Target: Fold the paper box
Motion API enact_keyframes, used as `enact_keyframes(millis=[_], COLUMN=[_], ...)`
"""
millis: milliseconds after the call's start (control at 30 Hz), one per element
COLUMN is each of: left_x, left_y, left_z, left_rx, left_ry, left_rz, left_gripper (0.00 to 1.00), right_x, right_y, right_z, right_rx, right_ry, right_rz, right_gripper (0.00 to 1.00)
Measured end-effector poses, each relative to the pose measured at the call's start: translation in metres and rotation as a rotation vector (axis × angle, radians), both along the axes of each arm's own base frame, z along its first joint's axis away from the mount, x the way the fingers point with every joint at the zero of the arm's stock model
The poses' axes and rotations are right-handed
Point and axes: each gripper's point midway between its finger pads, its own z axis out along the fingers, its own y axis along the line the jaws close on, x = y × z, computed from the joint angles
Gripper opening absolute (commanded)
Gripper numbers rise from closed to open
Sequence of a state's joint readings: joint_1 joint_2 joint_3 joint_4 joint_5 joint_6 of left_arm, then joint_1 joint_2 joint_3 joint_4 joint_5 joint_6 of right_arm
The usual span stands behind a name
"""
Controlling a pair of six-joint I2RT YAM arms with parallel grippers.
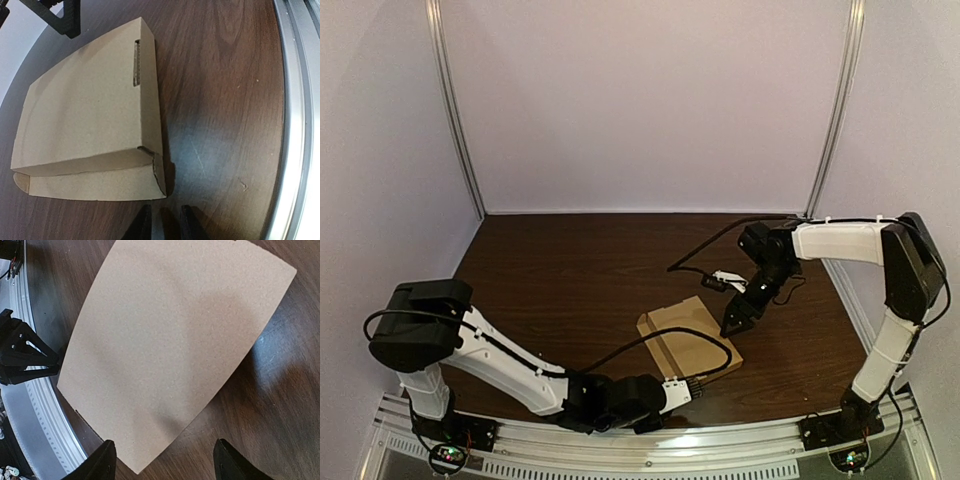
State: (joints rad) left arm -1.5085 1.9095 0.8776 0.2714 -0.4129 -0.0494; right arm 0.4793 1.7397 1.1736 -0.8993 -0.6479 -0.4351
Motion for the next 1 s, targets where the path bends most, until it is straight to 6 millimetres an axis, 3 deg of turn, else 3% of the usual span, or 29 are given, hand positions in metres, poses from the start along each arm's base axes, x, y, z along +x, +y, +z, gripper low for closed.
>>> enact_keyframes(millis=[333, 600, 800, 1000], left_x=[0.005, 0.008, 0.009, 0.012], left_y=[-0.013, -0.021, -0.021, -0.020], left_z=[0.000, 0.005, 0.003, 0.002], left_rx=[-0.008, -0.021, -0.017, -0.022], left_ry=[-0.021, -0.036, -0.035, -0.030], left_rz=[0.014, 0.022, 0.027, 0.044], left_gripper=[0.20, 0.09, 0.01, 0.00], right_x=[-0.011, -0.016, -0.017, -0.018], right_y=[0.007, 0.007, 0.007, 0.005], right_z=[-0.011, -0.029, -0.032, -0.039], right_rx=[-0.013, -0.039, -0.045, -0.062], right_ry=[0.024, 0.076, 0.085, 0.101], right_rz=[0.038, 0.046, 0.047, 0.047], right_gripper=[0.76, 0.69, 0.64, 0.63])
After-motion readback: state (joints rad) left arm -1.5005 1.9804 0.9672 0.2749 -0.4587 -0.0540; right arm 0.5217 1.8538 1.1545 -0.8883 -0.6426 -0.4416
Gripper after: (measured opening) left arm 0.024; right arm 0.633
